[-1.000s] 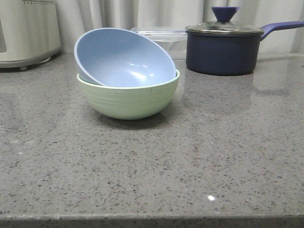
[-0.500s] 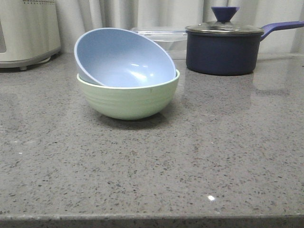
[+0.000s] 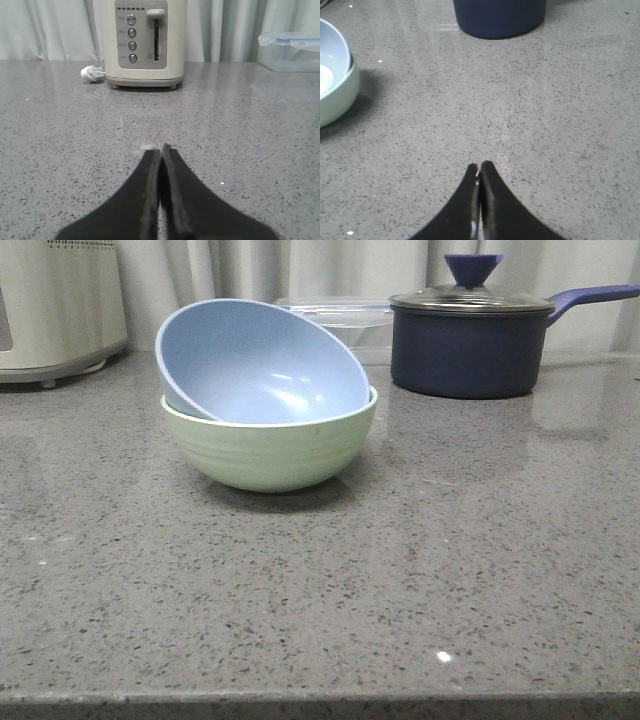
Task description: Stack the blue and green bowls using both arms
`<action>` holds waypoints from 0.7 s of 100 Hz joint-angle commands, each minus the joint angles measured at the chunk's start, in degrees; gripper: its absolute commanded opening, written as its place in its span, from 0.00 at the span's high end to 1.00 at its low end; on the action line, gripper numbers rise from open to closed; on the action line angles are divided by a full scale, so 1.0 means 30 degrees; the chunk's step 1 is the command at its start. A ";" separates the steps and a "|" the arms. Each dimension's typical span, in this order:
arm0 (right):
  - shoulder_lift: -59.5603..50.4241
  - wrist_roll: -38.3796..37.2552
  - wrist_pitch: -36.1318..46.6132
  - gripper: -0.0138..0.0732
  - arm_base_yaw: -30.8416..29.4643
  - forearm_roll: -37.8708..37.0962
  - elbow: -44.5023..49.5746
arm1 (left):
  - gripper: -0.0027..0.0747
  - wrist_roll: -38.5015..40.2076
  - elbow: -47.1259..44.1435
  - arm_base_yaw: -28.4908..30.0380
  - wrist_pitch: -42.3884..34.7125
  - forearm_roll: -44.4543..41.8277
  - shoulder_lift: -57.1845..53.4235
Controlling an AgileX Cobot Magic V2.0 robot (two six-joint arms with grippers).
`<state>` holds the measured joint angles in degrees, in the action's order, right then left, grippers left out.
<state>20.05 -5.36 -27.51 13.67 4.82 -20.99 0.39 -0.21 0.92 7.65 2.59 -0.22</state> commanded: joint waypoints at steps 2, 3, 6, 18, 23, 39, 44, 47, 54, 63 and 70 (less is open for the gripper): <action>-0.0325 0.0145 0.2057 0.93 -0.0543 -0.0843 0.0102 | 0.99 0.0154 -0.0739 -0.0140 -0.1521 0.0212 -0.0662; -0.0390 0.0145 0.2159 0.93 -0.0646 -0.0993 0.0152 | 0.99 0.0154 -0.0739 -0.0140 -0.1521 0.0212 -0.0662; -0.0532 0.0145 0.2459 0.93 -0.0862 -0.1295 0.0433 | 0.99 0.0154 -0.0739 -0.0140 -0.1521 0.0212 -0.0662; -0.1360 0.0145 0.4273 0.93 -0.1880 -0.1830 0.1646 | 0.99 0.0154 -0.0739 -0.0140 -0.1521 0.0212 -0.0662; -0.1724 0.0145 0.5273 0.93 -0.2301 -0.1858 0.2297 | 0.99 0.0154 -0.0739 -0.0140 -0.1521 0.0212 -0.0662; -0.2883 0.0128 0.8655 0.93 -0.3240 -0.1858 0.4448 | 0.99 0.0154 -0.0739 -0.0140 -0.1521 0.0212 -0.0662; -0.3267 0.0128 0.9454 0.93 -0.3311 -0.1858 0.5066 | 0.99 0.0154 -0.0739 -0.0140 -0.1521 0.0212 -0.0662; -0.3487 0.0128 0.9967 0.93 -0.3330 -0.1858 0.5422 | 0.99 0.0154 -0.0739 -0.0140 -0.1521 0.0212 -0.0662; -0.3994 0.0128 1.0767 0.93 -0.3330 -0.1858 0.6220 | 0.99 0.0154 -0.0739 -0.0140 -0.1521 0.0212 -0.0662; -0.4661 0.0128 1.1327 0.93 -0.3330 -0.1858 0.7013 | 0.99 0.0154 -0.0739 -0.0140 -0.1521 0.0212 -0.0662; -0.5244 0.0128 1.1445 0.93 -0.3330 -0.1858 0.7548 | 0.99 0.0154 -0.0739 -0.0140 -0.1521 0.0212 -0.0662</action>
<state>5.54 -5.36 0.00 3.95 0.00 0.99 0.39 -0.21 0.92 7.65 2.59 -0.22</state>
